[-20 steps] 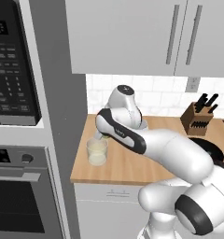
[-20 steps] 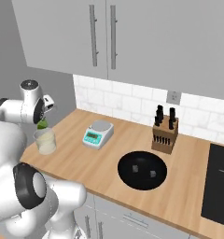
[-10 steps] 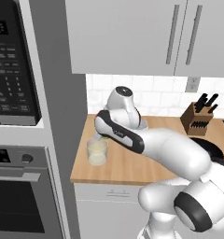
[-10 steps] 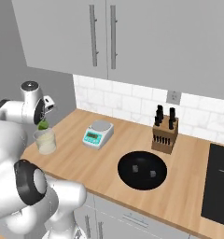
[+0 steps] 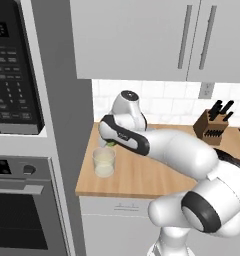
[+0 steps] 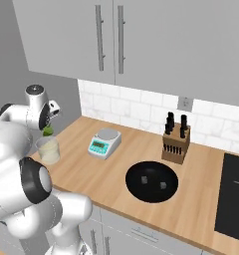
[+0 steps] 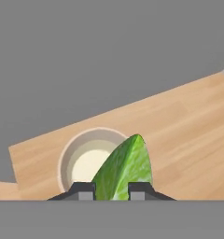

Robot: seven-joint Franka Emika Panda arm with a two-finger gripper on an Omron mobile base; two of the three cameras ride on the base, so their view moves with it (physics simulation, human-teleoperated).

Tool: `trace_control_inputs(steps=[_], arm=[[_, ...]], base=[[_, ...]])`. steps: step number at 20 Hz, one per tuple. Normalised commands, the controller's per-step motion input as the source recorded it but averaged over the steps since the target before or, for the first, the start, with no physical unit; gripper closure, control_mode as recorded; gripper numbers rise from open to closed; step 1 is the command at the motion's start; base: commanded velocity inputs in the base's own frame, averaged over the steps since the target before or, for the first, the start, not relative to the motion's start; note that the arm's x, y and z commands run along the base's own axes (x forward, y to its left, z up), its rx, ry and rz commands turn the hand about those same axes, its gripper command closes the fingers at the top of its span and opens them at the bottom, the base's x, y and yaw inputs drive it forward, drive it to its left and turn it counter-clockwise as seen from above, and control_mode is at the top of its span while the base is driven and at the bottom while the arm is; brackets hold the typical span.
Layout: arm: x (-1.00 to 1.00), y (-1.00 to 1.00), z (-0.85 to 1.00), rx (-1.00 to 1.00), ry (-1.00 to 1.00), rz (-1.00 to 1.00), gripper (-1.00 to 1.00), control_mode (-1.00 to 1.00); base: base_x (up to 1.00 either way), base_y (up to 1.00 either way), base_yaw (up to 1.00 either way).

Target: Grab a lemon wedge from the fridge and one ice cube from the ice bowl, and put them in the glass of lemonade.

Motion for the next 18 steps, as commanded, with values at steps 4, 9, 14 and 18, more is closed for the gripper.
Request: trace_control_inputs(steps=[4, 9, 14, 18], arm=[[0.02, 0.26, 0.00, 0.00, 0.01, 0.00, 1.00, -1.00], [0.01, 0.28, 0.00, 0.00, 0.00, 0.00, 1.00, -1.00], [0.01, 0.03, -0.04, 0.00, 0.00, 0.00, 1.00, -1.00], [0.00, 0.00, -0.24, -0.02, 0.00, 0.00, 1.00, -1.00]], base=[[0.00, 0.00, 0.00], [0.00, 0.00, 0.00], [0.00, 0.00, 0.00], [0.00, 0.00, 0.00]])
